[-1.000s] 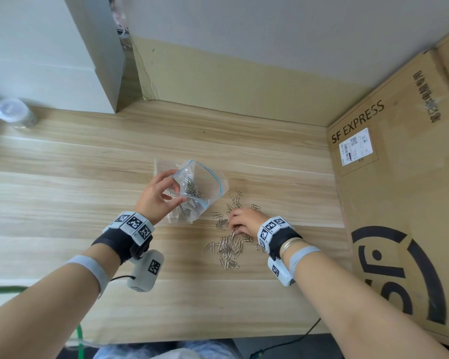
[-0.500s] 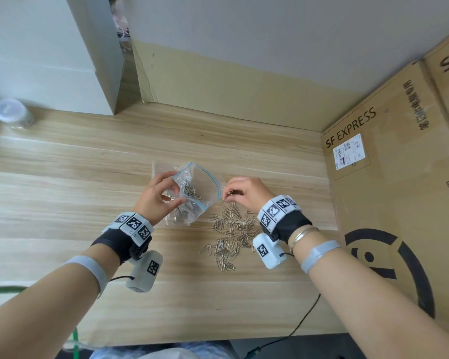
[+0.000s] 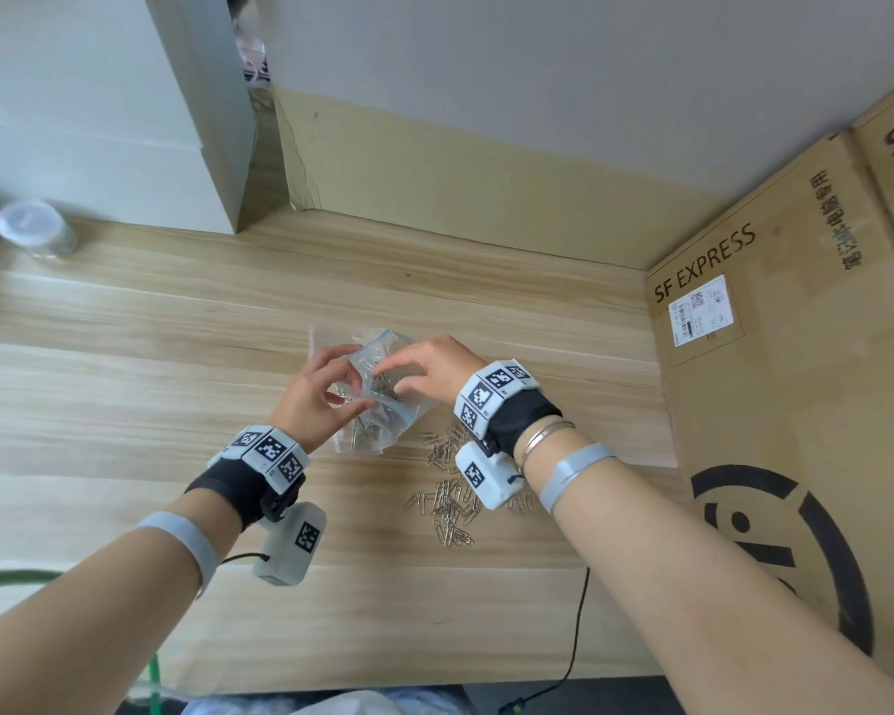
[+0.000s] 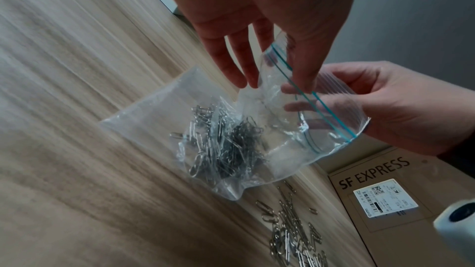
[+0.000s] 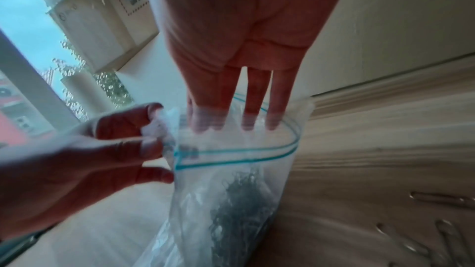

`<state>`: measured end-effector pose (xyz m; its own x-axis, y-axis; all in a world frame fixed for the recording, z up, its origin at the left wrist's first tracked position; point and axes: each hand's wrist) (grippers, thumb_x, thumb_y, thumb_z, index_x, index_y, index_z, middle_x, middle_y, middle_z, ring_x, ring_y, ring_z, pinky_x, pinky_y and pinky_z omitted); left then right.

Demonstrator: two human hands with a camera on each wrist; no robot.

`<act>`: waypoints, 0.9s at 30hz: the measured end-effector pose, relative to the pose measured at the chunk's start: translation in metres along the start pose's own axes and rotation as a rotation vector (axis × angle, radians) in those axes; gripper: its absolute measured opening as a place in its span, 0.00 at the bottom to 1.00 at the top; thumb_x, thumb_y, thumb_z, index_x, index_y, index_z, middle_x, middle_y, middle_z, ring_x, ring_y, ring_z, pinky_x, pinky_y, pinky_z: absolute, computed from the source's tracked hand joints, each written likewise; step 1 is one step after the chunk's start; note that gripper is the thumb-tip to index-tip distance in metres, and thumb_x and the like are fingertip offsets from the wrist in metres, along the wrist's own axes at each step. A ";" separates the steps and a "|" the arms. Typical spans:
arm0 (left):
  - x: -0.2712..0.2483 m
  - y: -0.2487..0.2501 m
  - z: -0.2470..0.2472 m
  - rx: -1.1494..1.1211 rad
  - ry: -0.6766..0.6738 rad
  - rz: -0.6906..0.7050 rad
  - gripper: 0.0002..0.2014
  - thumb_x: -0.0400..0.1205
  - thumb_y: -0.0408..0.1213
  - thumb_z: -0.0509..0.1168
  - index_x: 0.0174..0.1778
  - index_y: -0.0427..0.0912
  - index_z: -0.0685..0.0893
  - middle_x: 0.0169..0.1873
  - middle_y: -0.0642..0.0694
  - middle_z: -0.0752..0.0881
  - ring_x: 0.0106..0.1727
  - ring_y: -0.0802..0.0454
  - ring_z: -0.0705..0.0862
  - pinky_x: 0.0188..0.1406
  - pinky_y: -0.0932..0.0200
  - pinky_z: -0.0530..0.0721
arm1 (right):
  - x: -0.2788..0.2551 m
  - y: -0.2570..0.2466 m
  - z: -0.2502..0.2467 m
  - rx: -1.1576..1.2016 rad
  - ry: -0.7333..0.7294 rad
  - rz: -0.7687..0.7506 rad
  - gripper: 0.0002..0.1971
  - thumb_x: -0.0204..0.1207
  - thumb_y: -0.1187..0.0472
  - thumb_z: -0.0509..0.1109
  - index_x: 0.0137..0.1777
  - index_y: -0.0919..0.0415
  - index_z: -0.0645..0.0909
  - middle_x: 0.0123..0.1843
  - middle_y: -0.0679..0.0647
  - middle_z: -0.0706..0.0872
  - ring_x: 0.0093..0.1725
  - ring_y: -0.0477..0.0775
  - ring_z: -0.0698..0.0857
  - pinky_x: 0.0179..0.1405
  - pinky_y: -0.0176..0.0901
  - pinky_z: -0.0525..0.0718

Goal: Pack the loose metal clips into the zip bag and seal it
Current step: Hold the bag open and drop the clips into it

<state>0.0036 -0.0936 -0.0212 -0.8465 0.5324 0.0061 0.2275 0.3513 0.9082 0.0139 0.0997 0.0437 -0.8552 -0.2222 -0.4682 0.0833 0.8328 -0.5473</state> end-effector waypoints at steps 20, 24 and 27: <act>-0.004 -0.014 -0.021 0.021 0.115 -0.135 0.13 0.73 0.27 0.69 0.31 0.47 0.74 0.58 0.49 0.76 0.44 0.58 0.81 0.35 0.80 0.79 | -0.040 0.093 0.046 -0.033 -0.009 0.241 0.18 0.76 0.72 0.56 0.50 0.54 0.85 0.58 0.49 0.85 0.58 0.50 0.82 0.64 0.45 0.80; -0.001 -0.009 -0.015 0.017 0.110 -0.114 0.14 0.73 0.26 0.69 0.31 0.48 0.74 0.55 0.50 0.77 0.45 0.53 0.81 0.36 0.80 0.80 | -0.033 0.082 0.044 -0.052 0.023 0.185 0.22 0.76 0.73 0.54 0.59 0.52 0.81 0.65 0.49 0.81 0.64 0.54 0.79 0.64 0.51 0.79; 0.001 -0.008 -0.010 -0.014 0.092 -0.112 0.11 0.74 0.26 0.69 0.32 0.43 0.75 0.52 0.54 0.77 0.52 0.46 0.80 0.37 0.78 0.81 | -0.027 0.070 0.053 -0.147 -0.079 0.051 0.24 0.76 0.74 0.56 0.63 0.49 0.79 0.73 0.48 0.74 0.73 0.53 0.69 0.74 0.52 0.70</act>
<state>-0.0039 -0.1030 -0.0243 -0.9069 0.4173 -0.0580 0.1228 0.3935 0.9111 0.0700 0.1370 -0.0185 -0.8082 -0.2120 -0.5494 0.0450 0.9080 -0.4166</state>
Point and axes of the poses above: each hand's wrist, its own x-axis towards the middle knuckle, its own z-axis out of the palm, y = z × x
